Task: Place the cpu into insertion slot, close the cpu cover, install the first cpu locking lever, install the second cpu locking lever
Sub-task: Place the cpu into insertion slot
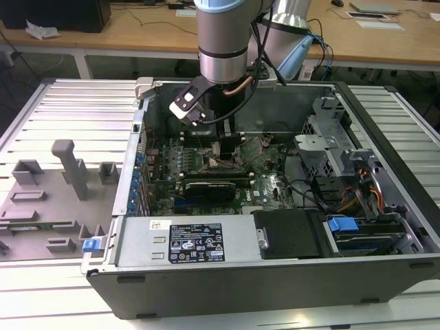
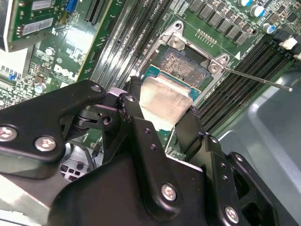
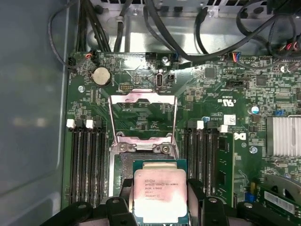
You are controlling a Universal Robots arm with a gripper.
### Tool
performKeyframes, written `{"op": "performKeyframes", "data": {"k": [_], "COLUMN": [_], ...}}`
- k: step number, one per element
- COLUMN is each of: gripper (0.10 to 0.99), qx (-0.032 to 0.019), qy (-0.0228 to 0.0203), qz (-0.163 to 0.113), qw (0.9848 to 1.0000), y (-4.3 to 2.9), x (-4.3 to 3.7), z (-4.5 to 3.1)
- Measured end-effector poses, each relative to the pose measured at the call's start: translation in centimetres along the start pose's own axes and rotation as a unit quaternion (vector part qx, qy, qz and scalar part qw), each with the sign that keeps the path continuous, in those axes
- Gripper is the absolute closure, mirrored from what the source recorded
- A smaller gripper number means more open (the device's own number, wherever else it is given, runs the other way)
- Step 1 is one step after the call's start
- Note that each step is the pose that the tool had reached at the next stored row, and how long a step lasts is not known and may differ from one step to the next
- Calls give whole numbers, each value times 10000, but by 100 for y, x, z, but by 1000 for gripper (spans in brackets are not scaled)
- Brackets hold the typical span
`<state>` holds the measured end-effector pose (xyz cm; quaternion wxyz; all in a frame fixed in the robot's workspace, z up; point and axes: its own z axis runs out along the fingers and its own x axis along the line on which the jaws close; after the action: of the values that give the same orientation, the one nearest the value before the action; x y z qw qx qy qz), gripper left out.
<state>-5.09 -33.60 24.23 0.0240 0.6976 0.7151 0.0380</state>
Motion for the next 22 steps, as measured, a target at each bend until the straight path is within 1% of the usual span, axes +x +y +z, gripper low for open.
{"op": "performKeyframes", "data": {"k": [5, 9, 15, 18, 22], "gripper": [545, 545, 545, 545, 545], "qx": [2, 3, 8, 9, 13], "qy": [0, -1, 0, 0, 0], "qz": [0, 0, 0, 0, 0], "qw": [10000, 10000, 10000, 10000, 10000], "y": [-11, -17, -42, -48, -54], "x": [33, 49, 102, 111, 116], "z": [60, 94, 176, 203, 265]}}
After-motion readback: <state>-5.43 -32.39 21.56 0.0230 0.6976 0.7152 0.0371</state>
